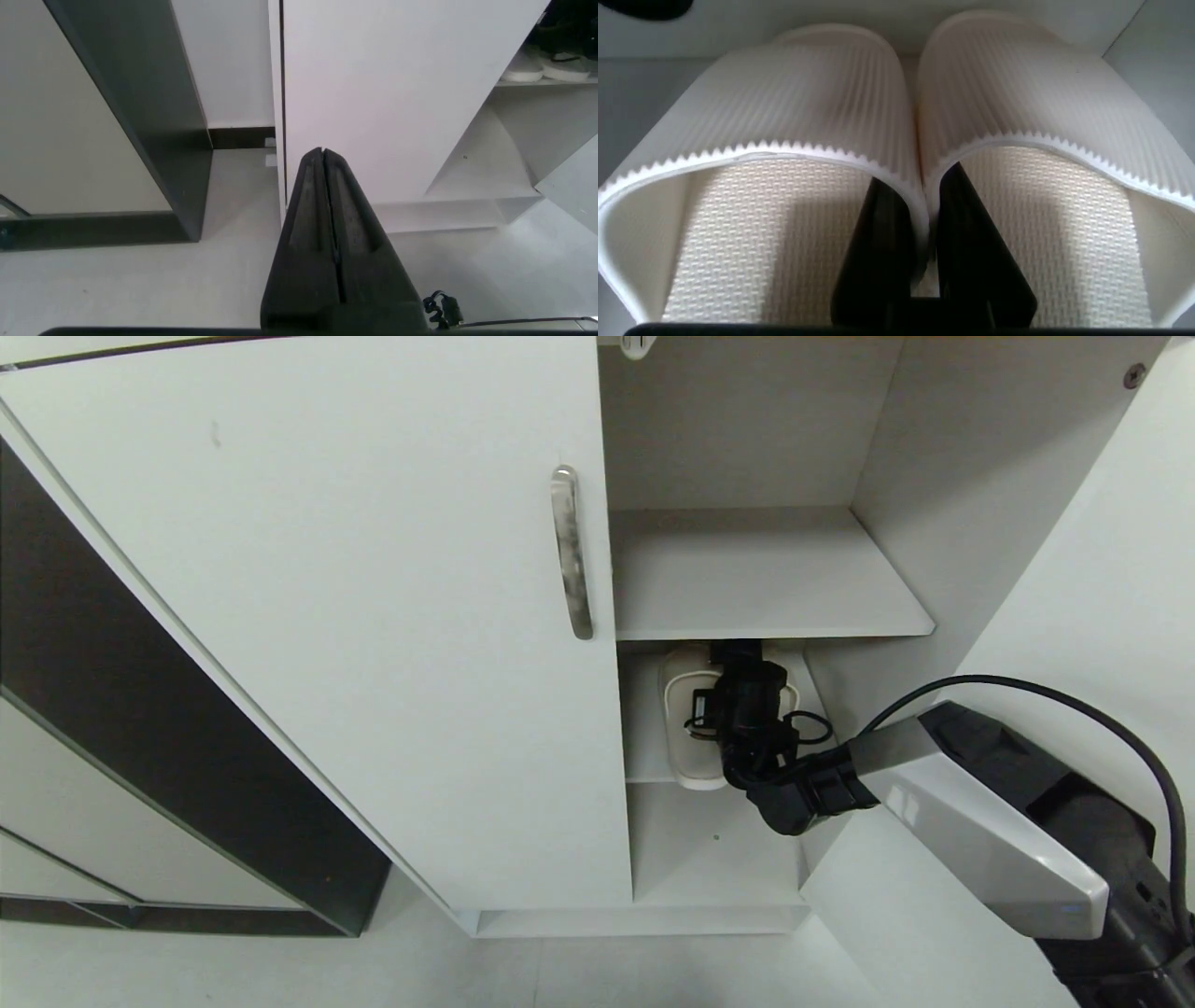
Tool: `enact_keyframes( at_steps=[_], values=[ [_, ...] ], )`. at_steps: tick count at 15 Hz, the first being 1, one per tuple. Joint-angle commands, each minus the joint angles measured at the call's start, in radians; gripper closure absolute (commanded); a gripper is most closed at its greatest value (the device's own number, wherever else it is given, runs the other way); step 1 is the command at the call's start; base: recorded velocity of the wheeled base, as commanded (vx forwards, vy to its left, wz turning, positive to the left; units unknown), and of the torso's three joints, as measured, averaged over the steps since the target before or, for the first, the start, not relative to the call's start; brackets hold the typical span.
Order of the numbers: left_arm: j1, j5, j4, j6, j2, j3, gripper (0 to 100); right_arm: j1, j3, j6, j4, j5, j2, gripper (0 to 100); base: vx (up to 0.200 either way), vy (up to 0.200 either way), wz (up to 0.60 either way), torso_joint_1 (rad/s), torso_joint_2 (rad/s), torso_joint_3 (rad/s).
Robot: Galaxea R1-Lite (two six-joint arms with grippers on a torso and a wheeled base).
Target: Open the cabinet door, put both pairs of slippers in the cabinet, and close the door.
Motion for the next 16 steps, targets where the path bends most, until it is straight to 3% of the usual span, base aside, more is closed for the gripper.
enact_keyframes(
  at_steps=[1,4,5,9,16],
  values=[
    [0.0,0.0,0.001,-0.001,0.002,0.0,100,0.001,-0.001,0.0,-0.001,0.0,0.006,100,0.0,0.0,0.0,0.0,0.0,0.0],
    [0.0,0.0,-0.001,-0.001,0.002,0.0,100,-0.001,-0.001,0.0,-0.001,0.0,0.01,100,0.0,0.0,0.0,0.0,0.0,0.0],
    [0.0,0.0,0.001,-0.001,0.002,0.0,100,-0.001,-0.001,0.0,-0.001,0.0,0.01,0,0.0,0.0,0.0,0.0,0.0,0.0],
    [0.0,0.0,0.001,-0.001,0.002,0.0,100,0.001,0.048,0.0,-0.001,-0.009,-0.019,0,0.0,0.0,0.0,0.0,0.0,0.0],
    [0.0,-0.001,0.001,0.002,0.002,0.0,100,0.06,0.444,0.002,-0.14,-0.017,-0.249,0,0.0,0.0,0.0,0.0,0.0,0.0]
  ],
)
